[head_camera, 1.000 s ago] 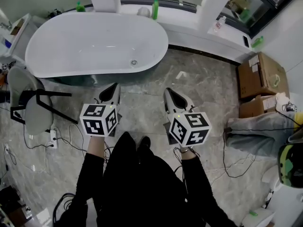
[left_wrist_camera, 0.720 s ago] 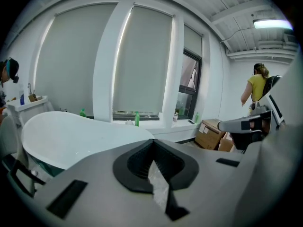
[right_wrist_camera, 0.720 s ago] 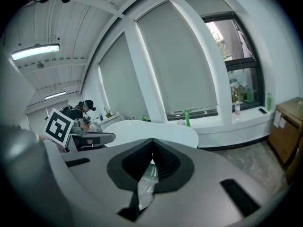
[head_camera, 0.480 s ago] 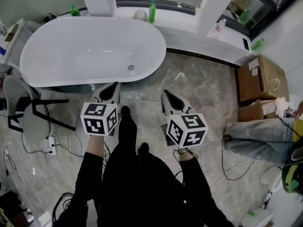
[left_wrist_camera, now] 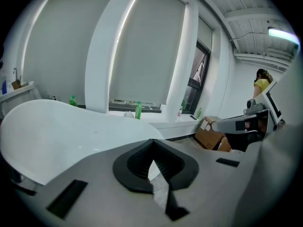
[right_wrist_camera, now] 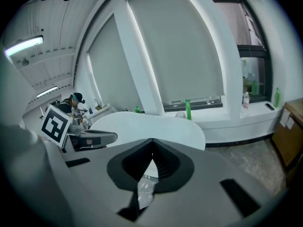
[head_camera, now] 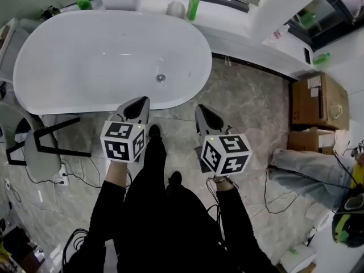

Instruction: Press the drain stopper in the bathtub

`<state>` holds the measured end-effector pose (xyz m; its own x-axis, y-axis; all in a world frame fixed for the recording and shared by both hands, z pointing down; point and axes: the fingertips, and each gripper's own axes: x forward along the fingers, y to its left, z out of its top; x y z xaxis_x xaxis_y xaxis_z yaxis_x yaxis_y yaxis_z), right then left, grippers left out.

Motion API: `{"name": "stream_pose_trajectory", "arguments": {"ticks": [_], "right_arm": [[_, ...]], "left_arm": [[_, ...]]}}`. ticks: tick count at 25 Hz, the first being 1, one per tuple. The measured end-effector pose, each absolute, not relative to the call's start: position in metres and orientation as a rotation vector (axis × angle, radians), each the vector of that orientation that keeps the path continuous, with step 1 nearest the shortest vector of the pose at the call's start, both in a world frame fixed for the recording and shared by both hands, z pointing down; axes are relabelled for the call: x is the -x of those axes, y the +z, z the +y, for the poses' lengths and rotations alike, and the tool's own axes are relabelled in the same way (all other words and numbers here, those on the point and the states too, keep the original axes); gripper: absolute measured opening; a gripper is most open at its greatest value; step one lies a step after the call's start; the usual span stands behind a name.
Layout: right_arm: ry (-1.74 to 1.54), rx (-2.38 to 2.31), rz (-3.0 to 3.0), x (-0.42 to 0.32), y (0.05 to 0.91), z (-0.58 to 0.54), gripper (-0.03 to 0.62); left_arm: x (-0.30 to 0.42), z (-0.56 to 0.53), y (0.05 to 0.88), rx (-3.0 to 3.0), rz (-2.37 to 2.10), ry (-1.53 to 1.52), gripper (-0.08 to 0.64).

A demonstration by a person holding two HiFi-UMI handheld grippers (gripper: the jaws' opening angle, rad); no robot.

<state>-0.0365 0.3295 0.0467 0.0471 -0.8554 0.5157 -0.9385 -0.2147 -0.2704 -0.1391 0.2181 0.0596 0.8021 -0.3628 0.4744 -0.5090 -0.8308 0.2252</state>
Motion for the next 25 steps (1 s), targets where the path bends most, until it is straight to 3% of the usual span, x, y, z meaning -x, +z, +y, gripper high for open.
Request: {"name": "stream_pose_trajectory", "arguments": {"ticks": [11, 25], "right_arm": [[1.041, -2.125, -1.763, 0.023, 0.081, 0.232, 0.002], [1.096, -1.949, -1.749, 0.031, 0.130, 0.171, 0.002]], "left_arm": [[0.106, 0.118, 0.095, -2.571, -0.560, 0.677, 0.005], [0.109, 0.076, 0.145, -2.466, -0.574, 0.702, 0.005]]}}
